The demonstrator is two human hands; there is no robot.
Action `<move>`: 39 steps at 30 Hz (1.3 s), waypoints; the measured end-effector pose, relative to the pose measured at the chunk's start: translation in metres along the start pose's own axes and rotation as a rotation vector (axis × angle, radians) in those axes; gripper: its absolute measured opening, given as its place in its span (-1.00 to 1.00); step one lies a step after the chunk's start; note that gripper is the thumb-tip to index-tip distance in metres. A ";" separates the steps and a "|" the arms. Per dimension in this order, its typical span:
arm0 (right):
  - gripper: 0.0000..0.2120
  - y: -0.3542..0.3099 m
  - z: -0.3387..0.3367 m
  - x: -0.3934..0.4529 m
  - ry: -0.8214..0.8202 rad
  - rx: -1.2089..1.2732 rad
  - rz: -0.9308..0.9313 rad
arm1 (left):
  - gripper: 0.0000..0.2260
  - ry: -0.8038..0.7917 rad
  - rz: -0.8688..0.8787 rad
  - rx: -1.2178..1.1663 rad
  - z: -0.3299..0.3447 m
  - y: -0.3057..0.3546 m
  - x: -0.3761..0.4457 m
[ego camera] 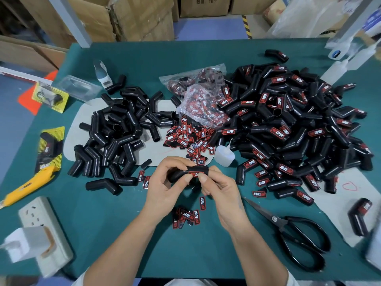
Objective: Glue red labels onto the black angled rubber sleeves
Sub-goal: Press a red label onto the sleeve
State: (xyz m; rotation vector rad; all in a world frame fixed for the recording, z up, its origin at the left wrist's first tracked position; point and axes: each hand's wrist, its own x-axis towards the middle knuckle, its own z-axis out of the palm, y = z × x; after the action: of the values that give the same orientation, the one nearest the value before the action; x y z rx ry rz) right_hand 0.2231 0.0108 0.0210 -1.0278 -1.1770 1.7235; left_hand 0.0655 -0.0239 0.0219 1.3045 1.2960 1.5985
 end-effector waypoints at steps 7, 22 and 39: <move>-0.75 0.003 0.001 0.001 -0.002 -0.019 -0.009 | -0.68 0.018 -0.028 -0.005 0.000 -0.002 0.000; -0.80 0.004 0.004 0.003 0.107 0.027 -0.007 | -0.65 -0.026 -0.031 0.045 0.004 -0.004 -0.005; -0.81 0.000 0.008 -0.001 0.071 -0.021 -0.045 | -0.87 0.011 -0.231 -0.148 0.006 -0.004 -0.003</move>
State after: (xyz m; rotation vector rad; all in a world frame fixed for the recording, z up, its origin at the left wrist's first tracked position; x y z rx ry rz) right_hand 0.2162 0.0077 0.0232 -1.0585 -1.1674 1.6298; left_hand 0.0721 -0.0241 0.0168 1.0192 1.2596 1.5094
